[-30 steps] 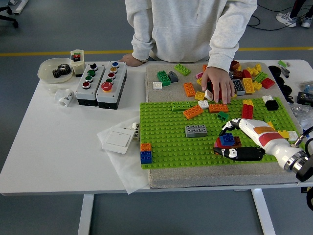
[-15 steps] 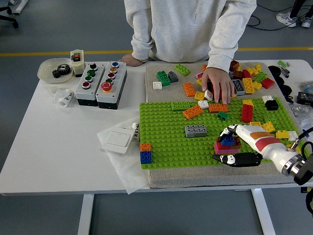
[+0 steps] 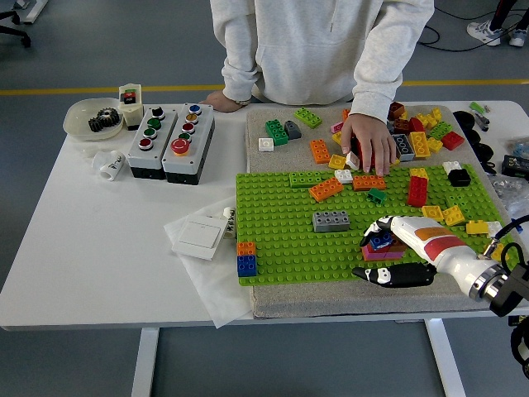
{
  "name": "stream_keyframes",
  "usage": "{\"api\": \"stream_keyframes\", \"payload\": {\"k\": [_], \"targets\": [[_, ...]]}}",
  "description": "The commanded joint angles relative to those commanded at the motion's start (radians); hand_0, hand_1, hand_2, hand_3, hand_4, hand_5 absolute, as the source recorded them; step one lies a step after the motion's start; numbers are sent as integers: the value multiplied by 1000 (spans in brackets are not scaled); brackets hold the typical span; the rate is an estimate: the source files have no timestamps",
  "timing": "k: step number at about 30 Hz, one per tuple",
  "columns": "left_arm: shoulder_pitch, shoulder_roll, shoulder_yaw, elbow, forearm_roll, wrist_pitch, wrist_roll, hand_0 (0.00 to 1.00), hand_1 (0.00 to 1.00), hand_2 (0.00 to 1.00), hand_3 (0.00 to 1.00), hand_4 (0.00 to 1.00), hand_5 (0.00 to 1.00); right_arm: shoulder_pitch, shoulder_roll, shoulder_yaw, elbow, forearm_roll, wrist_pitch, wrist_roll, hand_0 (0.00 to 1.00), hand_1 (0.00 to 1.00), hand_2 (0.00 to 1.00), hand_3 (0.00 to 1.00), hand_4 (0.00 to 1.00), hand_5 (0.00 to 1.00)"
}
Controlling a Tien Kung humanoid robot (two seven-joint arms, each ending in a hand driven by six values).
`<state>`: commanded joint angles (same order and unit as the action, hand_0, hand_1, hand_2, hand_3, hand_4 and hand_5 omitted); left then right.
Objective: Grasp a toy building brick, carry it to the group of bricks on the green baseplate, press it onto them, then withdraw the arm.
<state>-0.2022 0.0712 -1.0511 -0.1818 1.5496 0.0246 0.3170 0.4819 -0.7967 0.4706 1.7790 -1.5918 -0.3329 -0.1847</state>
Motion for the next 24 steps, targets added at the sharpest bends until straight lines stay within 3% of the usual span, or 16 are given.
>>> {"api": "stream_keyframes", "payload": {"k": [24], "targets": [[-6, 4, 0, 1, 1, 2, -2, 768, 751, 785, 592, 620, 617, 7, 3, 10, 0, 6, -2, -1, 708, 670, 713, 579, 896, 641]]}}
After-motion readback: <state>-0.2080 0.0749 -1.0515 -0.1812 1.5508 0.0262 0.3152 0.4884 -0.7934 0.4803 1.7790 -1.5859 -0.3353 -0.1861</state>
